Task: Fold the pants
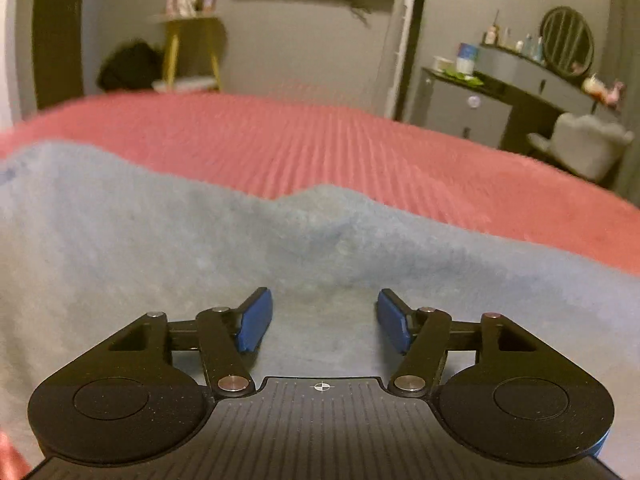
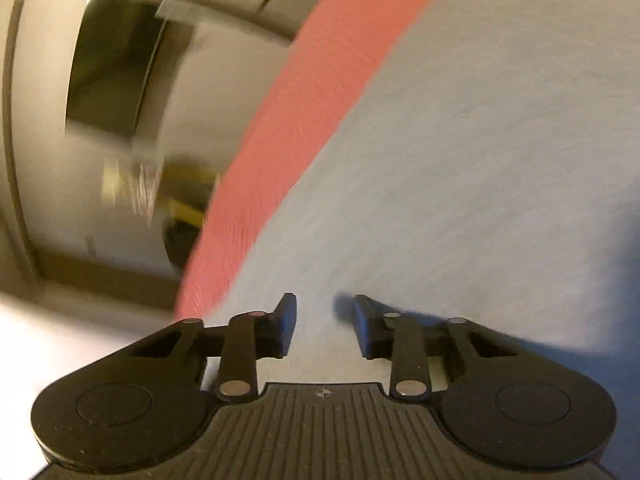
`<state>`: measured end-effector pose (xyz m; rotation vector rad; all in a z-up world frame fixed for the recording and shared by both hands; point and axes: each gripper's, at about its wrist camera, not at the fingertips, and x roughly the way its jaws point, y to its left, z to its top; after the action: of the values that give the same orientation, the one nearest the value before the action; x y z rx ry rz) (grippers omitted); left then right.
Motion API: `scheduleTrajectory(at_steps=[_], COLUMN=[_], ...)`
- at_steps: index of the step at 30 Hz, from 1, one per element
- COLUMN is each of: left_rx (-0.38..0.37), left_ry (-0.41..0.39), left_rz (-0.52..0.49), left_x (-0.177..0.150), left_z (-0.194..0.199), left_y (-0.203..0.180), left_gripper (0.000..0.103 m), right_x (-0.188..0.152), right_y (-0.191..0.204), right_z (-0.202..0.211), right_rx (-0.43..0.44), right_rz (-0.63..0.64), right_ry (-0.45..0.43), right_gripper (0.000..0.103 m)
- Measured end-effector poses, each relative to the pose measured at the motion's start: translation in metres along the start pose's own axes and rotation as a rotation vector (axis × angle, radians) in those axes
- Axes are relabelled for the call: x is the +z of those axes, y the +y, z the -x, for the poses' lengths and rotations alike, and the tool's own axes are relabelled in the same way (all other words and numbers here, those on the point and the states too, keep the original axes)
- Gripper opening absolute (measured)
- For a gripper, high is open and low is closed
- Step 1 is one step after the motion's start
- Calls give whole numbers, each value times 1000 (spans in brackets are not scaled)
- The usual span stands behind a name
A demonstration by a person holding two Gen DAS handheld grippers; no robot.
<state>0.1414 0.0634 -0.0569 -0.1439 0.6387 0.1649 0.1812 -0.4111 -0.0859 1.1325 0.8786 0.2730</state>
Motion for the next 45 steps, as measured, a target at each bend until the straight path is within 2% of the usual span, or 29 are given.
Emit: scheduleTrajectory(at_steps=[1,4,5,7,8,9,10,12,14,15,17,18,21,22,24,26,28,30,31,32,34,37,39,41,42,44,45], left_rx=[20,50,64,125,173,190,179,111,69,35,-46,-82,-136,-141,-135,-163,-233,-289,-298,-293,-265,-255,-246,-245,-251,-264,-273], left_ry=[-7,-14,-18,-30,-29,-28,-28,-21,-14,-4,17,26,63,74,92,92,76,68,75,84,108,100,94,94,96,99,101], left_rz=[8,62,64,59,69,83,103,147,149,146,130,101,30,19,5,-11,-23,-35,-46,-60,-102,-163,-178,-174,-160,-128,-107], left_x=[-3,-8,-7,-6,-6,-7,-7,-7,-7,-9,-18,-20,-27,-30,-34,-36,-37,-39,-41,-44,-49,-54,-56,-56,-54,-51,-49], left_z=[5,7,11,13,15,17,23,35,42,47,53,56,61,61,62,63,71,76,75,76,69,68,68,69,69,70,71], left_y=[6,13,7,1,2,1,1,2,-5,-10,-18,-25,-43,-46,-50,-52,-53,-58,-60,-64,-69,-75,-78,-78,-76,-72,-70], left_gripper=[71,71,71,71,70,70,70,70,73,74,75,76,81,81,81,80,79,80,81,81,82,88,88,88,88,88,88], right_x=[11,36,42,51,55,57,56,46,30,24,5,1,-10,-19,-14,-1,9,10,6,10,12,17,19,22,22,22,21], right_y=[-15,-54,-65,-89,-95,-98,-97,-90,-95,-99,-109,-114,-118,-120,-121,-118,-115,-109,-106,-102,-103,-115,-119,-114,-108,-92,-84], right_z=[17,73,89,129,149,169,190,225,258,268,278,278,261,255,248,240,234,231,232,230,231,229,228,225,224,222,221], right_rx=[7,-69,-85,-109,-148,-203,-264,-399,-424,-408,-419,-416,-345,-317,-266,-265,-286,-297,-287,-277,-270,-259,-235,-254,-282,-348,-357], right_rz=[-49,-124,-141,-185,-187,-173,-151,-102,-89,-110,-186,-201,-238,-248,-244,-242,-216,-180,-151,-128,-116,-176,-197,-176,-148,-67,-26], right_ry=[-51,-220,-256,-322,-358,-404,-454,-541,-608,-620,-641,-645,-623,-626,-644,-639,-622,-604,-600,-600,-598,-590,-588,-579,-572,-559,-560], right_gripper=[27,27,25,12,11,11,12,20,26,29,43,44,44,44,44,43,43,36,29,29,32,39,41,43,40,20,20])
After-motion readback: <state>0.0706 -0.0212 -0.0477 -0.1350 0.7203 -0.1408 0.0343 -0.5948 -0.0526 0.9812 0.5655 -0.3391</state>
